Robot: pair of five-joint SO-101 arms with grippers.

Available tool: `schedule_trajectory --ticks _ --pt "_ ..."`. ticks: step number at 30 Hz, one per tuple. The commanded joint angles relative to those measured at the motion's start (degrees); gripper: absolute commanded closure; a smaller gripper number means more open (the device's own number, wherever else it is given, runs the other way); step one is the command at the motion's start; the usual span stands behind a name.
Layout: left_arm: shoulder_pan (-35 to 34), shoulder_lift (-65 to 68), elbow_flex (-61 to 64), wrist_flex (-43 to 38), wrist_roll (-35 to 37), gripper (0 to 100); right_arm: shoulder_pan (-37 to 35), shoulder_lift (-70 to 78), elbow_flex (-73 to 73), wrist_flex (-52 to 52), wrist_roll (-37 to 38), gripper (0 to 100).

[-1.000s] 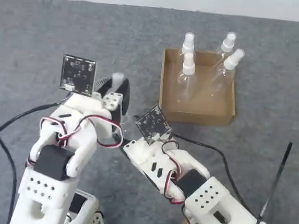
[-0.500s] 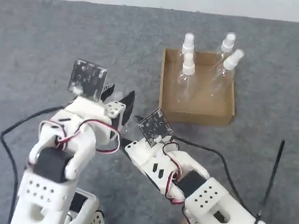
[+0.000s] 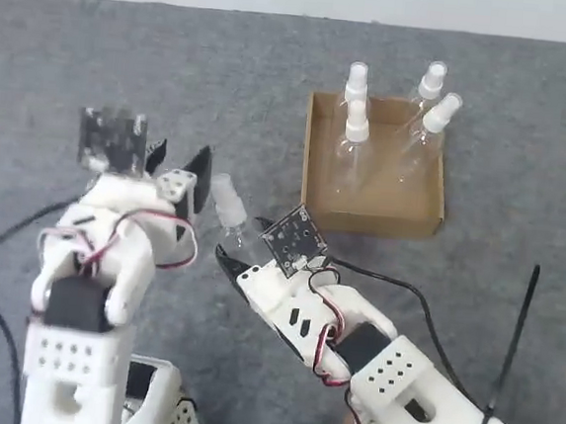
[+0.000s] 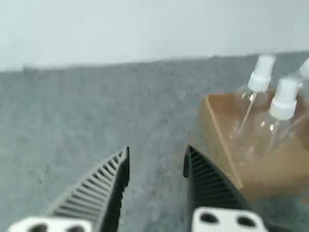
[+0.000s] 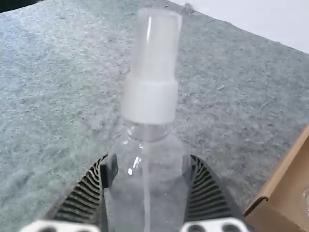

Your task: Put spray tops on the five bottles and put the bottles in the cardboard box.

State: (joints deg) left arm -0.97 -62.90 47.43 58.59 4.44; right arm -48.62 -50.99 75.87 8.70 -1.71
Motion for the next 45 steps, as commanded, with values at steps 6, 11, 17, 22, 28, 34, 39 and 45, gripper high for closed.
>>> schedule_trajectory --ticks 6,11,17,22,28,34,39,45 --pt "2.20 5.45 -1.19 0.26 -2.81 83 0.57 -2.86 -0.62 -0.92 -0.62 99.3" --pt "5.10 5.45 -1.01 3.16 -3.78 83 0.57 -2.95 -0.62 -0.84 -0.62 99.3" --pt "6.15 5.45 -1.71 3.25 -3.78 83 0.57 -2.95 -0.62 -0.84 -0.62 99.3" --pt "-2.02 2.64 -5.49 4.13 -3.34 83 4.88 -3.21 -1.67 0.57 -0.53 99.3" --pt "-2.64 -9.58 6.64 2.11 -3.87 83 11.21 -2.51 -10.55 7.87 -0.70 99.3" --pt "4.31 -17.14 17.27 1.49 -5.71 83 12.44 -2.42 -17.49 10.86 -0.35 99.3" --pt "9.58 -20.57 21.67 1.32 -5.80 83 12.18 4.70 -29.10 16.57 -0.70 99.3" --pt "12.40 -24.00 24.40 0.88 -5.54 73 10.77 14.11 -41.49 23.34 -0.70 99.3"
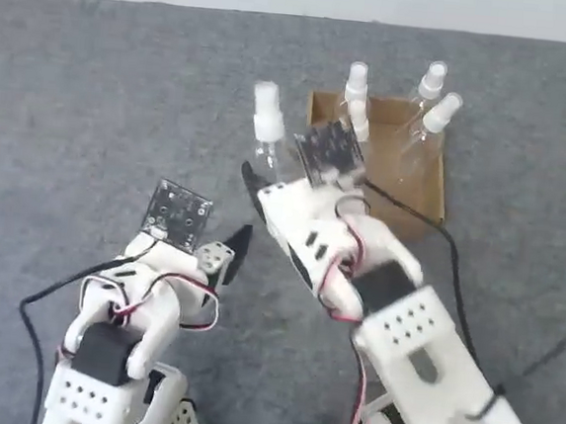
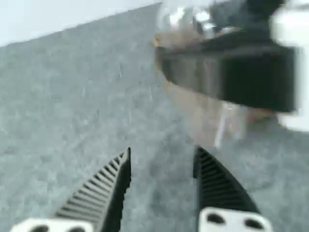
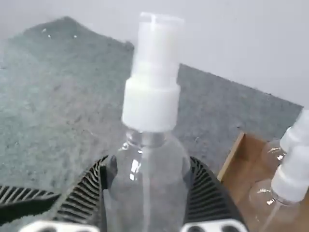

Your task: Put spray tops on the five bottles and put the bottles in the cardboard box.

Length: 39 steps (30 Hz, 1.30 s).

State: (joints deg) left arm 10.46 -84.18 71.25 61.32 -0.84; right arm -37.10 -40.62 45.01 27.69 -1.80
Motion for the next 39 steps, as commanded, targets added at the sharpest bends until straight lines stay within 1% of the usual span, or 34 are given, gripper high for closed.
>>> schedule_trajectory --ticks 1,5,8,18,21,24,29,33,36,39 --pt "0.97 -3.16 1.27 -2.90 -0.09 71 -1.71 4.26 -12.40 6.11 -0.62 99.3" --pt "0.53 -4.66 4.88 -7.65 -0.09 69 -6.64 4.70 -18.29 14.29 -0.62 99.3" --pt "0.53 -4.92 5.58 -8.35 -0.09 69 -8.84 4.70 -20.57 19.82 -0.62 99.3" --pt "0.53 -4.92 5.76 -8.18 -0.26 69 -8.57 3.12 -20.66 26.51 -0.18 99.3" --pt "0.53 -4.92 5.76 -8.09 -0.26 69 -5.76 0.66 -20.75 27.47 -0.18 99.3" --pt "0.79 -4.92 5.85 -8.09 -0.26 69 -0.40 -1.36 -20.92 28.97 -0.09 99.3" --pt "0.88 -4.92 6.64 -8.35 -0.44 69 10.51 -4.70 -20.92 31.69 5.10 99.3" --pt "0.44 -4.92 6.64 -8.44 -0.44 70 19.91 -6.11 -19.52 31.43 5.89 99.3" --pt "0.44 -4.92 6.55 -8.44 -0.53 75 23.08 -6.29 -13.54 26.24 5.80 99.3" --pt "0.18 -5.01 6.46 -8.44 -0.53 82 23.96 -6.11 -5.71 16.04 5.89 99.3"
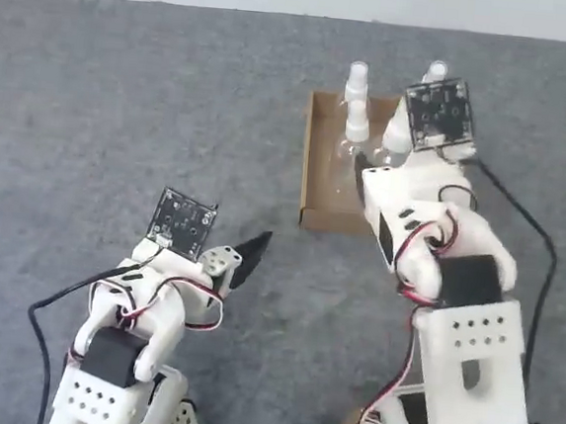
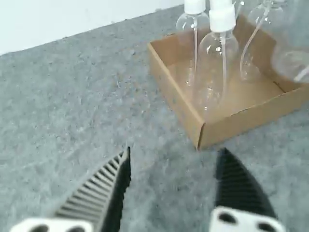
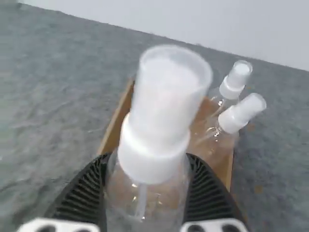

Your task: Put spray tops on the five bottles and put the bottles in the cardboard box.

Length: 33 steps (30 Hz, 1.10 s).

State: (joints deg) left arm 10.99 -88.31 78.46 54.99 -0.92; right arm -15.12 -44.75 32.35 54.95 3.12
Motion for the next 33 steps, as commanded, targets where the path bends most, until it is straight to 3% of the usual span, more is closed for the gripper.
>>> schedule_trajectory --ticks 1,5,14,33 --pt "-1.23 -0.88 -0.75 -2.11 -0.44 86 1.98 -1.98 9.05 -13.93 0.97 99.3" --pt "-5.80 -0.88 -0.22 -5.54 -0.09 100 2.07 -1.80 14.59 -21.85 0.97 99.3" --pt "-6.77 -0.88 0.75 -7.12 0.00 99 6.37 9.45 14.95 -33.01 0.97 99.3" --pt "-6.77 -0.88 0.84 -7.03 0.00 99 6.46 25.01 14.95 -42.42 0.88 99.3"
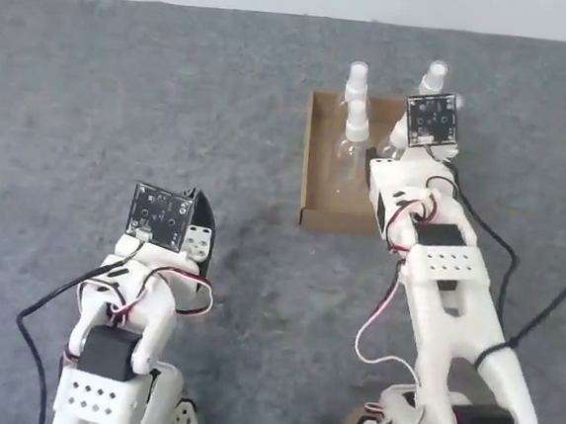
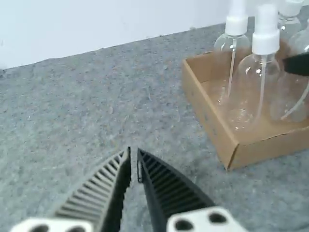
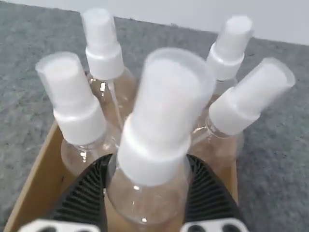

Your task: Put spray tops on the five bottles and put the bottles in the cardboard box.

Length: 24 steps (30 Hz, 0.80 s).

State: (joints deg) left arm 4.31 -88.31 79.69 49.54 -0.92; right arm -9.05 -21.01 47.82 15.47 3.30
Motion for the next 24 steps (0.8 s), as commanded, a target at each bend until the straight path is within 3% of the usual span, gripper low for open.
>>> schedule_trajectory --ticks 1,24 --pt "-0.09 -0.88 -0.31 -1.58 0.00 99 0.31 1.98 -0.53 -3.47 0.62 99.3" --pt "-0.18 -0.88 -0.31 -1.58 0.00 99 0.40 6.99 1.41 -4.79 -2.37 99.1"
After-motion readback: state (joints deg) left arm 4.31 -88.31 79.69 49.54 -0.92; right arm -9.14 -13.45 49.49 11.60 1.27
